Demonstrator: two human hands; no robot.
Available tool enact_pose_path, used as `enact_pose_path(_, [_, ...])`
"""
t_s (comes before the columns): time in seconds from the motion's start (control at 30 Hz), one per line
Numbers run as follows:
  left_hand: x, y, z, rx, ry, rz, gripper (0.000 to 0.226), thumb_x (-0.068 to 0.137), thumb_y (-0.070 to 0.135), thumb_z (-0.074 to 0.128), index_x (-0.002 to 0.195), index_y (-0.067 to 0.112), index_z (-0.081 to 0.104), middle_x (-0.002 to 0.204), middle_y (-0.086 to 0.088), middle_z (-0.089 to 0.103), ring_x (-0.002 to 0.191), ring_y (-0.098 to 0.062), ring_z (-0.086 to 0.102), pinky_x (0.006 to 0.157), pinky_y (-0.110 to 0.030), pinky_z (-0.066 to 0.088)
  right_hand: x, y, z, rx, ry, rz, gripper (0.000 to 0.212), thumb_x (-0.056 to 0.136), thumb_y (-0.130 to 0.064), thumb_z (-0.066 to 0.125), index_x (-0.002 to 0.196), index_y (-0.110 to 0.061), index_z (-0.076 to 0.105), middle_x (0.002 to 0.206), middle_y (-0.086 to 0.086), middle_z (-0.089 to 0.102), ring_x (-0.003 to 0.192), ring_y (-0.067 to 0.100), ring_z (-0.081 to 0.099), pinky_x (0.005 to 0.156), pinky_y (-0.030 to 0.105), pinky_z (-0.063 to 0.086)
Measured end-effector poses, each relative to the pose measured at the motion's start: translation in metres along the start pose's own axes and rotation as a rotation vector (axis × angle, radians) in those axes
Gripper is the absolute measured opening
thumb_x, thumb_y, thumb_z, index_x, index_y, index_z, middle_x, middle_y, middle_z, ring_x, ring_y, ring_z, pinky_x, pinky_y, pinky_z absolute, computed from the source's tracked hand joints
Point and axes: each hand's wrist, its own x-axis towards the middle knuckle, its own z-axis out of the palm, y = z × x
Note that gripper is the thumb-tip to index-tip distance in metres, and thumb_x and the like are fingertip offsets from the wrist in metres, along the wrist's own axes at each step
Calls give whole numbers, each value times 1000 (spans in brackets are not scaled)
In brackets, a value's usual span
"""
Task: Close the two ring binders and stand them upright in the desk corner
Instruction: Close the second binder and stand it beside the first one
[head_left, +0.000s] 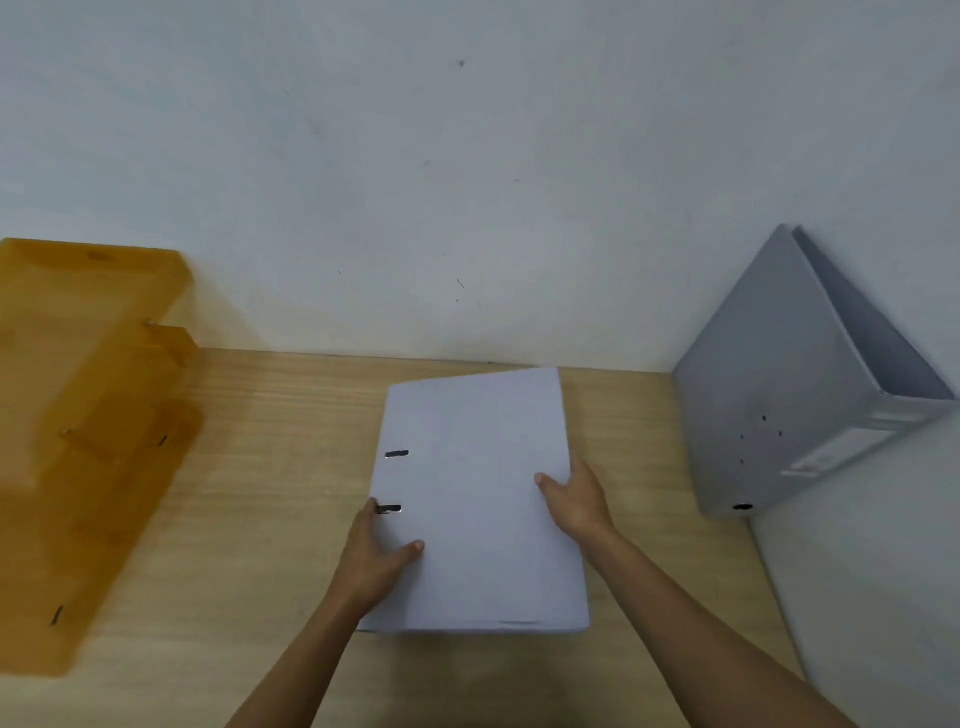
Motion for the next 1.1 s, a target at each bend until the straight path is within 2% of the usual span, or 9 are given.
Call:
enact_pose_path(0.13, [10, -19, 0, 4, -56, -61, 107, 55, 58, 81, 147, 19, 41, 142, -2, 58, 123, -28, 60, 104, -46, 48, 1, 29, -3, -137, 4, 117, 67, 89, -31, 66, 147, -10, 40, 143, 13, 57, 124, 32, 60, 98, 32, 48])
enact_pose_path(0.2, [9, -27, 3, 9, -73, -54, 109, 49, 62, 77, 144, 20, 44, 138, -3, 61, 119, -27, 62, 100, -44, 50, -3, 32, 4, -332, -46, 143, 83, 89, -30, 63, 157, -12, 19, 154, 17, 39, 132, 36, 52, 101, 36, 46])
enact_pose_path(0.27, [3, -25, 6, 11, -80, -51, 115, 48, 61, 76, 148, 17, 40, 140, -5, 59, 121, -29, 60, 97, -37, 48, -7, 27, 17, -530, -134, 75, 94, 90, -30, 60, 161, -18, 0, 168, 14, 7, 148, 39, 29, 114, 40, 37])
enact_pose_path(0.33, [-1, -21, 9, -4, -80, -55, 118, 48, 58, 75, 150, 14, 36, 142, -9, 56, 124, -31, 58, 94, -35, 46, -9, 17, 33, -594, -241, -55, 91, 93, -28, 57, 161, -24, -3, 170, 6, -13, 156, 37, 2, 123, 44, 21])
enact_pose_path(0.47, [-2, -17, 8, -2, -98, -78, 114, 52, 53, 76, 150, 13, 34, 144, -11, 55, 125, -31, 57, 89, -32, 43, -10, 6, 63, -593, -483, -167, 82, 94, -30, 54, 161, -30, 6, 170, -1, -11, 156, 36, -7, 125, 45, 11])
enact_pose_path(0.8, [0, -28, 9, -32, -121, -37, 111, 50, 52, 79, 148, 20, 40, 134, -4, 61, 113, -24, 61, 92, -36, 48, -18, 45, 59, -704, -530, -142, 85, 95, -30, 53, 161, -34, -2, 169, -2, -18, 157, 28, -8, 124, 43, 19])
enact_pose_path(0.93, [3, -23, 10, -172, -59, -138, 72, 75, 37, 82, 139, 17, 55, 127, -7, 68, 103, -23, 68, 87, -37, 53, -18, 34, 61, -527, -541, -64, 81, 97, -44, 51, 162, -28, 5, 170, 0, -13, 156, 29, -10, 124, 44, 8])
enact_pose_path(1.03, [0, -6, 10, -389, -66, -244, 52, 82, 60, 66, 115, 19, 70, 103, -3, 78, 92, -22, 72, 79, -38, 56, -20, 27, 61, -396, -500, -2, 80, 98, -50, 47, 162, -23, 6, 171, 2, -8, 156, 30, -10, 125, 45, 4])
enact_pose_path(1.1, [-6, 6, 11, -488, -121, -305, 50, 92, 60, 52, 111, 17, 67, 94, -3, 78, 91, -23, 68, 77, -36, 52, -24, 22, 61, -334, -436, 18, 78, 99, -54, 42, 162, -23, 5, 171, 0, -5, 156, 32, -10, 126, 49, 3])
